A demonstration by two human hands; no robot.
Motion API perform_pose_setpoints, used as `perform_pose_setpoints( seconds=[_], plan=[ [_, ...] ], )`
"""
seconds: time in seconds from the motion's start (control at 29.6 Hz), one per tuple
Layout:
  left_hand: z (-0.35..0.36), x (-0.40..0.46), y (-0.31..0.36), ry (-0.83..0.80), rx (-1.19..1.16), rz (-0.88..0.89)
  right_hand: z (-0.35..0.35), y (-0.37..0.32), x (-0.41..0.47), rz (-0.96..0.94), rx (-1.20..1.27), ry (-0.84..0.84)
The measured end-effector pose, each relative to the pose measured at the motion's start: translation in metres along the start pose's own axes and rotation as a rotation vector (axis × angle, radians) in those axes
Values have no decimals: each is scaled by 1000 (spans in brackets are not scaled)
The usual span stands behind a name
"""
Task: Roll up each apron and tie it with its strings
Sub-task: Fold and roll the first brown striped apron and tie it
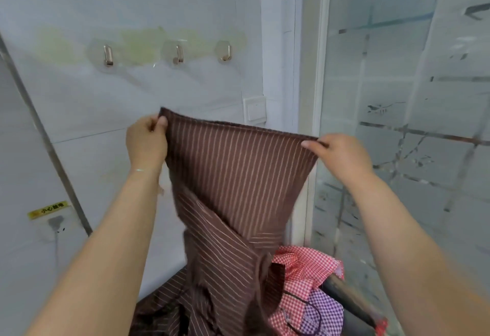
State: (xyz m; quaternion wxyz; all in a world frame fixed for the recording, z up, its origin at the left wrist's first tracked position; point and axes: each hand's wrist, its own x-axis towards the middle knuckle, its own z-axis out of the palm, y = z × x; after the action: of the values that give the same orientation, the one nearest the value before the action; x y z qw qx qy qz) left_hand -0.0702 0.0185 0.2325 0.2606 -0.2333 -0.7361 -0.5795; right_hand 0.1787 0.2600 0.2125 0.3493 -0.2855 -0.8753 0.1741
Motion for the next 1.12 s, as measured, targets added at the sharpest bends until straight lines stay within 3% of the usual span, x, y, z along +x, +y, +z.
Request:
perform_pose_setpoints(
  seconds=[0.14,0.27,0.34,0.44,0.51,0.57,0.68,0.81,1.12],
  plan=[
    [25,-27,-26,-166,-122,-252,-22,-14,0,-46,270,231],
    [38,-36,-20,-177,-257,-396,-20,-13,3,15,440,199],
    [41,-43,-2,-183,-274,-338,-14,5,6,121,326,225],
    [47,-66,33,-289,-269,-163,-5,21,2,220,-96,253],
    [54,-84,54,-435,-312,-89,-1,5,-5,81,14,251],
    [60,-97,71,-588,-359,-31,5,-22,-12,-99,261,35],
    [69,-110,82,-690,-394,44,6,-43,-12,-62,474,-280],
    [72,-124,68,-581,-372,41,3,-38,-4,-69,414,-202],
    [74,-172,14,-553,-50,231,6,-34,1,-140,354,-32]
  ],
)
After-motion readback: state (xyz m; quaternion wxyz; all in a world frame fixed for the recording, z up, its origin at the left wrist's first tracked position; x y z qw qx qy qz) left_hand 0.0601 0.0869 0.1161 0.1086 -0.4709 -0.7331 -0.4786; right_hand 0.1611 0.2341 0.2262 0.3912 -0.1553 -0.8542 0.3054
